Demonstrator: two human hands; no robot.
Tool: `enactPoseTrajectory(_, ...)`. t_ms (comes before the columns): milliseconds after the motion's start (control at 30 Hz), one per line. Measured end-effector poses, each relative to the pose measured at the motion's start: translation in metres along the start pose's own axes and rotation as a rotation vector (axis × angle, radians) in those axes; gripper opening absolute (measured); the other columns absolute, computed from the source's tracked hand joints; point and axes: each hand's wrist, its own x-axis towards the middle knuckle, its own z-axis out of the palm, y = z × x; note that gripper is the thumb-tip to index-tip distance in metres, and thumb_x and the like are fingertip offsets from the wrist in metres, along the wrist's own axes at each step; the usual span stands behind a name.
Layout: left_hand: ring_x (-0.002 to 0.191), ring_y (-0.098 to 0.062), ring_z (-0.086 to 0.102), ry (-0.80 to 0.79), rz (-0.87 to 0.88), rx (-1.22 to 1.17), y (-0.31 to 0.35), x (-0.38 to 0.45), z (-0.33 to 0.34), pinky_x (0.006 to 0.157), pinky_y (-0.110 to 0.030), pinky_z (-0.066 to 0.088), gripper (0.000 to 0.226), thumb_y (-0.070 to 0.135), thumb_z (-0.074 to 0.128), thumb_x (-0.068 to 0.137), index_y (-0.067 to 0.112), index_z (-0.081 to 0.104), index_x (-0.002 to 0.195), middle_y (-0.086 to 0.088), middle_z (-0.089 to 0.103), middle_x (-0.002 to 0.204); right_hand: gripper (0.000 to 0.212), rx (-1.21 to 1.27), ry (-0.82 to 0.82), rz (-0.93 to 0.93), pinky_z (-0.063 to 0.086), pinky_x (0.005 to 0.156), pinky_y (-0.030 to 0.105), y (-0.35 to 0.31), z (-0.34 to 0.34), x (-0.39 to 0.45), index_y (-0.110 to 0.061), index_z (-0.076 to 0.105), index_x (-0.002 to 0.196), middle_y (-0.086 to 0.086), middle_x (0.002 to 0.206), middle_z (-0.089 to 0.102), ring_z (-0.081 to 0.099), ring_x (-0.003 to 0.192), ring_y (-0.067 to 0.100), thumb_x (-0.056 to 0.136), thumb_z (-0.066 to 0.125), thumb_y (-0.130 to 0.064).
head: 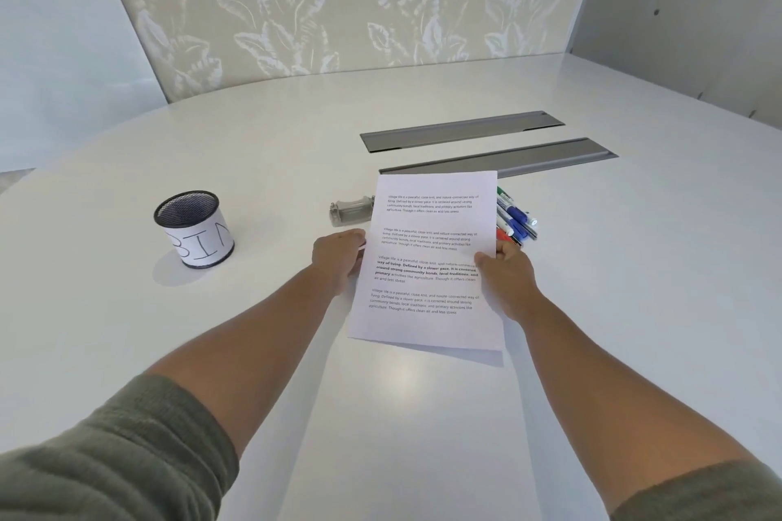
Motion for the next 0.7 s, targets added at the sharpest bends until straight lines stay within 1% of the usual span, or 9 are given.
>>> enactPoseTrajectory(67, 0.059, -0.019, 0.064, 0.006, -0.006, -0.015, 0.002, 0.008, 0.005, 0.082, -0.032, 0.058, 0.009, 0.009, 0.067, 0.084, 0.013, 0.067, 0.075, -0.003, 0.071, 0.075, 0.014, 0.023, -0.002, 0.002, 0.05, 0.071, 0.028, -0.001, 0.002, 0.0, -0.02, 0.062, 0.101, -0.003, 0.085, 0.069, 0.064, 0.077, 0.018, 0.087, 0.059, -0.015)
enactPoseTrajectory(133, 0.059, -0.018, 0.062, 0.01, -0.007, -0.021, 0.005, 0.016, 0.009, 0.081, -0.032, 0.058, 0.004, 0.01, 0.066, 0.085, 0.012, 0.068, 0.082, -0.004, 0.07, 0.076, 0.015, 0.021, 0.003, -0.001, 0.048, 0.066, 0.025, -0.003, 0.004, 0.001, -0.02, 0.062, 0.102, -0.004, 0.086, 0.069, 0.064, 0.078, 0.016, 0.088, 0.058, -0.015)
enactPoseTrajectory(200, 0.056, -0.015, 0.06, 0.017, -0.002, -0.021, 0.009, 0.022, 0.014, 0.073, -0.028, 0.058, 0.004, 0.013, 0.067, 0.086, 0.009, 0.068, 0.086, -0.004, 0.068, 0.074, 0.014, 0.016, 0.021, 0.006, 0.046, 0.057, 0.02, -0.003, 0.005, 0.003, -0.017, 0.061, 0.103, -0.007, 0.081, 0.066, 0.063, 0.071, 0.008, 0.089, 0.058, -0.014)
enactPoseTrajectory(267, 0.051, -0.014, 0.058, 0.036, 0.002, 0.003, 0.013, 0.028, 0.017, 0.059, -0.022, 0.056, 0.008, 0.016, 0.067, 0.085, 0.008, 0.067, 0.084, -0.005, 0.067, 0.07, 0.014, 0.032, 0.028, 0.015, 0.042, 0.047, 0.012, -0.002, 0.005, 0.005, -0.015, 0.061, 0.104, -0.011, 0.075, 0.061, 0.059, 0.059, -0.001, 0.09, 0.058, -0.012)
enactPoseTrajectory(367, 0.043, -0.013, 0.052, 0.043, -0.024, -0.021, 0.018, 0.036, 0.024, 0.046, -0.018, 0.048, 0.01, 0.015, 0.063, 0.085, 0.007, 0.066, 0.081, -0.005, 0.064, 0.064, 0.019, -0.012, 0.029, 0.007, 0.04, 0.053, 0.018, -0.002, 0.007, 0.008, -0.017, 0.06, 0.109, -0.013, 0.076, 0.058, 0.056, 0.066, 0.004, 0.09, 0.058, -0.015)
enactPoseTrajectory(500, 0.036, -0.013, 0.049, 0.07, -0.07, -0.115, 0.021, 0.046, 0.033, 0.043, -0.016, 0.045, 0.021, 0.024, 0.066, 0.089, 0.007, 0.067, 0.077, -0.003, 0.065, 0.053, 0.015, 0.015, 0.058, 0.017, 0.041, 0.054, 0.018, -0.002, 0.01, 0.013, -0.019, 0.061, 0.102, -0.014, 0.077, 0.063, 0.06, 0.069, 0.007, 0.089, 0.058, -0.014)
enactPoseTrajectory(567, 0.031, -0.012, 0.044, 0.072, -0.077, -0.171, 0.021, 0.052, 0.036, 0.036, -0.012, 0.038, 0.029, 0.03, 0.067, 0.091, 0.008, 0.066, 0.072, -0.001, 0.062, 0.047, 0.013, -0.003, 0.066, 0.014, 0.04, 0.048, 0.013, -0.002, 0.01, 0.013, -0.018, 0.061, 0.102, -0.014, 0.074, 0.062, 0.058, 0.064, 0.002, 0.089, 0.059, -0.016)
enactPoseTrajectory(633, 0.027, -0.011, 0.039, 0.079, -0.082, -0.196, 0.023, 0.058, 0.039, 0.034, -0.011, 0.033, 0.034, 0.033, 0.065, 0.093, 0.01, 0.065, 0.068, 0.001, 0.06, 0.044, 0.012, -0.001, 0.07, 0.01, 0.04, 0.048, 0.014, -0.001, 0.01, 0.015, -0.016, 0.062, 0.1, -0.013, 0.071, 0.061, 0.056, 0.061, 0.003, 0.089, 0.059, -0.016)
enactPoseTrajectory(700, 0.026, -0.011, 0.04, 0.092, -0.092, -0.199, 0.024, 0.061, 0.041, 0.034, -0.011, 0.036, 0.036, 0.035, 0.064, 0.093, 0.012, 0.064, 0.066, 0.002, 0.06, 0.043, 0.012, 0.014, 0.062, 0.009, 0.042, 0.051, 0.016, 0.0, 0.011, 0.016, -0.017, 0.062, 0.1, -0.01, 0.075, 0.065, 0.059, 0.063, 0.005, 0.089, 0.059, -0.014)
